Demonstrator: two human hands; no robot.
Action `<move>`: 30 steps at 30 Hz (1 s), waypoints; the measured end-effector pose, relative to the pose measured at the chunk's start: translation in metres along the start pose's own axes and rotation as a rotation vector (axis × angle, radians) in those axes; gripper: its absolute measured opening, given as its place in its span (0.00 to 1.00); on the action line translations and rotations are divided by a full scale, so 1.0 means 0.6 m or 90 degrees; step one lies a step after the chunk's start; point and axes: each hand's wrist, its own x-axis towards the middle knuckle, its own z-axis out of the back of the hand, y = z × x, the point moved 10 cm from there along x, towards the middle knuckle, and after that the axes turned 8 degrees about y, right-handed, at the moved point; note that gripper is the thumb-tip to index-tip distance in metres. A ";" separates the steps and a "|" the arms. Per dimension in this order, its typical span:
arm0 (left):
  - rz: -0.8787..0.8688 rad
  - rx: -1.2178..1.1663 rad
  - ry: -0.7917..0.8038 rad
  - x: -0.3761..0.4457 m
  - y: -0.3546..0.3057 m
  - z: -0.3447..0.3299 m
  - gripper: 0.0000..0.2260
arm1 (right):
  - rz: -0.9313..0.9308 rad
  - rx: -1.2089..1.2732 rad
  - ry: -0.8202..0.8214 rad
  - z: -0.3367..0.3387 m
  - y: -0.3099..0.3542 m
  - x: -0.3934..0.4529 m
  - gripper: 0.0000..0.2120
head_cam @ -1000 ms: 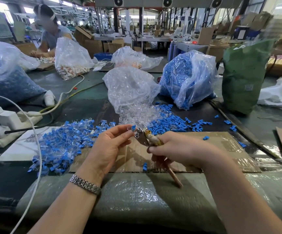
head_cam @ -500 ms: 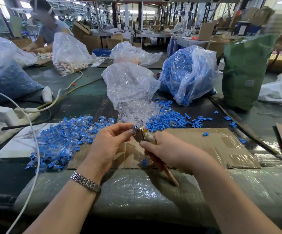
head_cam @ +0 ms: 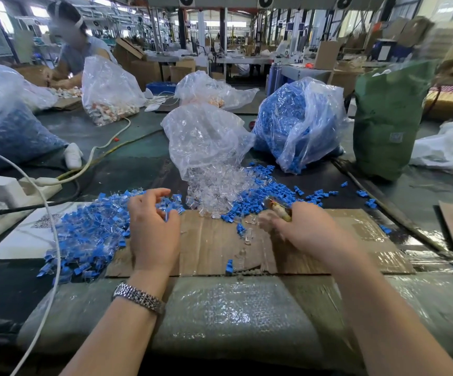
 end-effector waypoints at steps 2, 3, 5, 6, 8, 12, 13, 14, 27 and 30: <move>-0.033 0.033 0.018 -0.001 -0.011 -0.010 0.15 | -0.047 -0.085 -0.020 -0.007 -0.022 0.011 0.18; -0.055 0.037 0.040 -0.003 -0.018 -0.018 0.14 | -0.062 -0.117 -0.029 -0.010 -0.028 0.013 0.19; -0.085 0.041 0.091 -0.006 -0.029 -0.037 0.10 | -0.083 -0.150 -0.050 -0.010 -0.031 0.013 0.25; -0.097 0.045 0.114 -0.008 -0.033 -0.046 0.08 | -0.081 -0.154 -0.071 -0.005 -0.026 0.012 0.28; -0.121 0.055 0.157 -0.012 -0.039 -0.062 0.07 | -0.030 -0.147 -0.134 0.012 0.003 0.005 0.25; -0.158 0.091 0.199 -0.023 -0.052 -0.078 0.10 | 0.106 -0.007 -0.061 -0.005 0.081 0.002 0.15; -0.165 0.101 0.203 -0.025 -0.055 -0.080 0.09 | 0.114 -0.010 -0.033 -0.016 0.096 0.005 0.17; -0.171 0.108 0.204 -0.027 -0.057 -0.080 0.09 | 0.112 -0.044 -0.022 -0.024 0.109 0.009 0.19; -0.231 0.085 0.329 -0.045 -0.073 -0.111 0.03 | 0.135 -0.070 -0.012 -0.042 0.143 0.023 0.05; -0.256 0.044 0.381 -0.059 -0.086 -0.121 0.07 | 0.156 0.031 -0.061 -0.028 0.121 0.019 0.05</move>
